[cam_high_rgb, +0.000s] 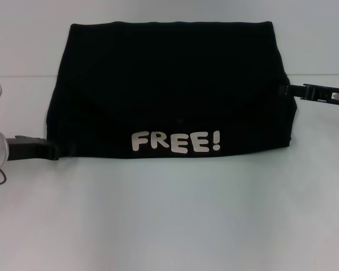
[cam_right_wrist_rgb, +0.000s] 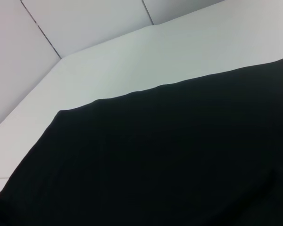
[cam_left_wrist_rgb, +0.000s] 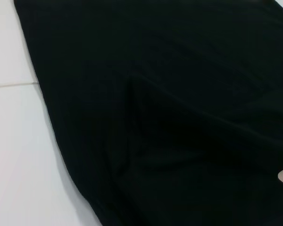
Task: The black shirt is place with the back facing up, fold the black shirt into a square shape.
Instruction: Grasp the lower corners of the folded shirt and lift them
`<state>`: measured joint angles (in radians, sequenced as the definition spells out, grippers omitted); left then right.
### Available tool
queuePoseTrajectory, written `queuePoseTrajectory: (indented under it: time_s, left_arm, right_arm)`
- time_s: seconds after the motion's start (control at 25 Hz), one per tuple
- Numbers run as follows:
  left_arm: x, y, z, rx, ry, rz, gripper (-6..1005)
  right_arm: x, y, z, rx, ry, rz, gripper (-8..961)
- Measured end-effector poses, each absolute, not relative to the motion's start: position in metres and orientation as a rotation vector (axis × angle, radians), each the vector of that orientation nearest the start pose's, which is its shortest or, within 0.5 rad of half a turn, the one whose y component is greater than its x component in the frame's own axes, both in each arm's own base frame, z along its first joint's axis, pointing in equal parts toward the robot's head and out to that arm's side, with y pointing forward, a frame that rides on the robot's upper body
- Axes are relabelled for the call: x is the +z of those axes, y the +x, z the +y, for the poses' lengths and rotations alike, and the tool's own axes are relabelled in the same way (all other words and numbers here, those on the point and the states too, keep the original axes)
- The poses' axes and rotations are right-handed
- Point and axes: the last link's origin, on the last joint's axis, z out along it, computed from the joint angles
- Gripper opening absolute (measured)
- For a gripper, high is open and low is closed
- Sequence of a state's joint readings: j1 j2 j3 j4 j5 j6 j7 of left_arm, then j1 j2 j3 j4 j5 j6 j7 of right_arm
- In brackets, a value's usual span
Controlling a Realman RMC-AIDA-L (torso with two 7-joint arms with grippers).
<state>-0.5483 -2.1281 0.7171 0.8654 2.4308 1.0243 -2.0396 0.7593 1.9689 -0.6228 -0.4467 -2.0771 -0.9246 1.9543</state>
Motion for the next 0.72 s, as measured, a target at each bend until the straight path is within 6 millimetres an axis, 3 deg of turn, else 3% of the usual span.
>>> queuePoseTrajectory:
  time_s: [0.24, 0.44, 0.72]
  left_arm:
    - [0.026, -0.315, 0.384, -0.128, -2.155, -1.154, 470]
    - [0.028, -0.316, 0.385, -0.125, -2.147, -1.151, 220]
    - [0.03, -0.319, 0.385, -0.121, -2.141, -1.157, 108]
  right_arm:
    - [0.033, 0.284, 0.439, 0.524, -2.077, 1.291, 533]
    - [0.034, 0.289, 0.435, 0.503, -2.082, 1.3, 533]
    - [0.034, 0.303, 0.429, 0.34, -2.093, 1.36, 519]
